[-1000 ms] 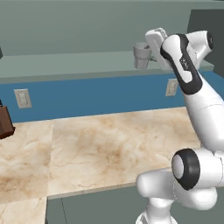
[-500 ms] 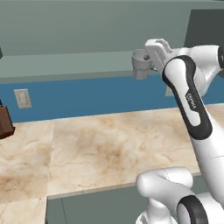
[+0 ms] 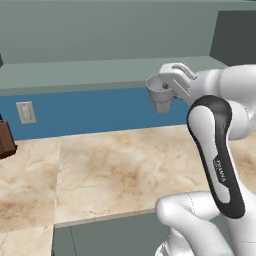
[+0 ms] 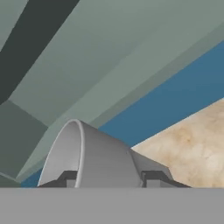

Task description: There is a bowl on the dining counter. Grab a lemon wedge from the fridge and place it in the bowl. Then get the liquor bottle and glass cup from the cabinet and place them next to the bowl.

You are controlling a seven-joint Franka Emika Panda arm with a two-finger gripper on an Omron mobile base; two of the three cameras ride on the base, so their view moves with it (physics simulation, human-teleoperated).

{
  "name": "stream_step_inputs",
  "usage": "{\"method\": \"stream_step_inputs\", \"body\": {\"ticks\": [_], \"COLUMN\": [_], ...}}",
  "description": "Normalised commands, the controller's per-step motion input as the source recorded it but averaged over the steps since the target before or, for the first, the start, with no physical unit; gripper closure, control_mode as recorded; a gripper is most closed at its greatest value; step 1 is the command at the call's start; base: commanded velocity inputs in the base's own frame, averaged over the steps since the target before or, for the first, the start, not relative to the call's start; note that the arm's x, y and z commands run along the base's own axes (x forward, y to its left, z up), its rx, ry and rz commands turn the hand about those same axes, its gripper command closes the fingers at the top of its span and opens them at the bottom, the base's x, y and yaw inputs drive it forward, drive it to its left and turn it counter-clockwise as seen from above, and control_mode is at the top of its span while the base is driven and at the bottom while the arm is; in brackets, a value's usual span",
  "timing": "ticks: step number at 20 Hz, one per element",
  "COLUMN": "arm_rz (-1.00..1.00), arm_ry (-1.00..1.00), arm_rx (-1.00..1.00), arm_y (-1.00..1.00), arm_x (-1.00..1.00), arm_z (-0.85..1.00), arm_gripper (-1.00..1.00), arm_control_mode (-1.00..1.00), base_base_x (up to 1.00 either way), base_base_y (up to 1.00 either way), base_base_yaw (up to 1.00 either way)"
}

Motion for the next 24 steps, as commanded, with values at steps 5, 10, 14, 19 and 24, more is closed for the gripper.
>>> {"method": "stream_step_inputs", "body": {"ticks": [5, 10, 14, 19, 24], "arm_rz": [0.0, 0.0, 0.0, 0.0, 0.0], "arm_ry": [0.14, 0.21, 0.18, 0.16, 0.02], "arm_rx": [-0.11, -0.02, 0.0, 0.0, 0.0], "arm_y": [0.04, 0.0, 0.0, 0.0, 0.0], "arm_x": [-0.9, -0.49, -0.18, -0.06, -0.08], "arm_z": [-0.3, -0.41, -0.24, -0.07, -0.02], "arm_gripper": [1.0, 1.0, 1.0, 1.0, 1.0], "arm_control_mode": [-1.0, -1.0, -1.0, -1.0, 1.0], "base_base_x": [0.0, 0.0, 0.0, 0.0, -0.72], "base_base_y": [0.0, 0.0, 0.0, 0.0, 0.0], "base_base_yaw": [0.0, 0.0, 0.0, 0.0, 0.0]}}
